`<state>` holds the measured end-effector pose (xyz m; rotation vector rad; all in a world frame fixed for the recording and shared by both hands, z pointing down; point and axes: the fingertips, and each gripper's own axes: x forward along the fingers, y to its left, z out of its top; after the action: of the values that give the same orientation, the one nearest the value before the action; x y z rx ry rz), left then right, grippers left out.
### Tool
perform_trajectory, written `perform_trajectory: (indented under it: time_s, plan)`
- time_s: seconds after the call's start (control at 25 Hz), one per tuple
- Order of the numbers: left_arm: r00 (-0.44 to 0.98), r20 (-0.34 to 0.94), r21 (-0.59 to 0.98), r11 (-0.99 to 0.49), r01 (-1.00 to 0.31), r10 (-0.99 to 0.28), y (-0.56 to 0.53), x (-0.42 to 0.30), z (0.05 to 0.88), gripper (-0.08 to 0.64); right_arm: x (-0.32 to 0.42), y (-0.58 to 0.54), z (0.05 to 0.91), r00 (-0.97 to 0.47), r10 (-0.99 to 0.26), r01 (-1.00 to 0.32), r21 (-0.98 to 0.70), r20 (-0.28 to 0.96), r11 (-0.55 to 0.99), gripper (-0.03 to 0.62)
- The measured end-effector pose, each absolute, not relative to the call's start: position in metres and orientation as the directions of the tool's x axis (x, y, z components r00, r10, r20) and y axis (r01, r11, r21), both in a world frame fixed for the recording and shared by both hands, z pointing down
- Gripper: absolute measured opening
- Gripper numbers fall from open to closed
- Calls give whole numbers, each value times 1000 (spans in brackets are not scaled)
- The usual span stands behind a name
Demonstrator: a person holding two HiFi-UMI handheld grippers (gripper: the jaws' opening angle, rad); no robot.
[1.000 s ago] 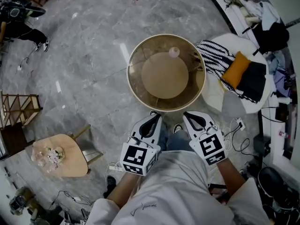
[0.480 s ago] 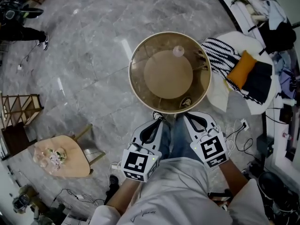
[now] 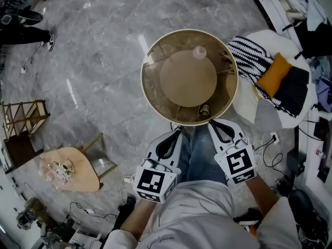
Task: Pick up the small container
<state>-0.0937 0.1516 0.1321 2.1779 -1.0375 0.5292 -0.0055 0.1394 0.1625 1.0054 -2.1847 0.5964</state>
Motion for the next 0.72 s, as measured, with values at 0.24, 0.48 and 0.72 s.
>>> perform_trajectory:
  time_s: [0.24,0.48,0.72]
  plan:
    - [584,617,383,-447,-808,-527,138,-82,146,17,8,125,185,-515,-480,-776,-149,710,613,15]
    - [574,626,392,-424,-816,-527,127,-72,161,17,15,115,206,-528,-466,-773,-174,710,611,15]
    - [565,655,406,-396,-823,-502,125,-66,185,17,23,110,228,-537,-448,-767,-193,715,612,15]
